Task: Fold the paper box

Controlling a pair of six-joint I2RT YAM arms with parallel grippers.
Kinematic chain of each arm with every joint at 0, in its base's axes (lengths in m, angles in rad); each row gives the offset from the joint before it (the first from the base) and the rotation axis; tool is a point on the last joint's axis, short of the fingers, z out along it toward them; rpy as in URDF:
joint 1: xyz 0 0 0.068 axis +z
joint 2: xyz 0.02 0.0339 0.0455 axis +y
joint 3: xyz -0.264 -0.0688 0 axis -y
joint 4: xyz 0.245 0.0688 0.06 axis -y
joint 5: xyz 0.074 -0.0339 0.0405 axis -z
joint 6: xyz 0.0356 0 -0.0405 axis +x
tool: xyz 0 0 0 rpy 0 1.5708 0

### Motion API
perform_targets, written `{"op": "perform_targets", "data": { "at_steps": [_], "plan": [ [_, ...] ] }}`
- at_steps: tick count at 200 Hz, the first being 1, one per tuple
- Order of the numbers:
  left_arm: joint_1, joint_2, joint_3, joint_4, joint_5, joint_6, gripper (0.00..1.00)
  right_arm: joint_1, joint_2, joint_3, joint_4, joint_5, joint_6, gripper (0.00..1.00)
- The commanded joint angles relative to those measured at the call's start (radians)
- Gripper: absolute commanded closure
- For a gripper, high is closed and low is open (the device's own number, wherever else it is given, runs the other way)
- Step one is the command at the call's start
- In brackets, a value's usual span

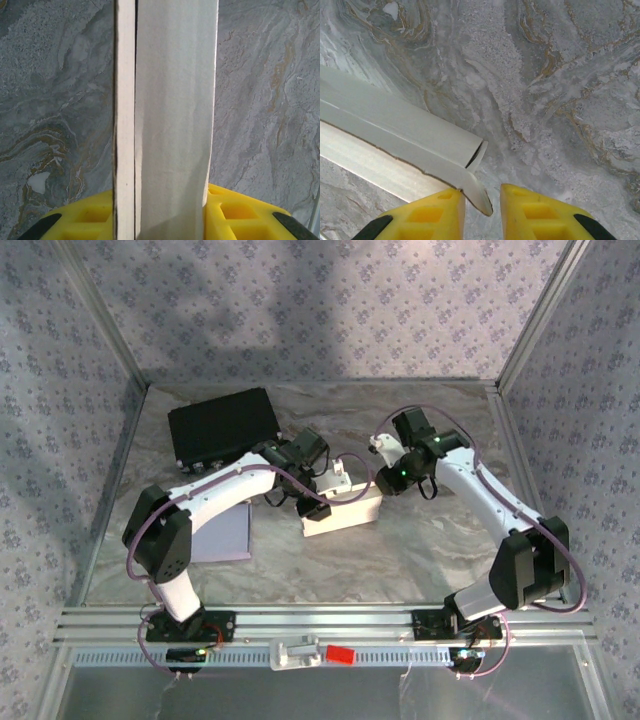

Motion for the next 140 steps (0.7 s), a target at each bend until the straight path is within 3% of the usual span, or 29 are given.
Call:
{"op": "perform_targets", "data": {
  "at_steps": [1, 33, 78, 140],
  "plan": [
    [0.005, 0.035, 0.004, -0.08, 0.029, 0.01, 0.67, 0.008, 0.016, 0.039, -0.003, 0.011, -0.016, 0.78],
    [0.005, 0.037, 0.008, -0.08, 0.029, 0.008, 0.67, 0.014, 0.025, 0.052, -0.016, 0.001, -0.012, 0.91],
    [0.007, 0.037, 0.01, -0.079, 0.025, 0.001, 0.67, 0.029, 0.009, 0.062, -0.047, 0.025, 0.001, 1.0],
    [0.007, 0.045, 0.029, -0.076, -0.007, -0.024, 0.67, 0.051, 0.011, 0.094, -0.121, 0.028, 0.156, 1.0]
  ]
}}
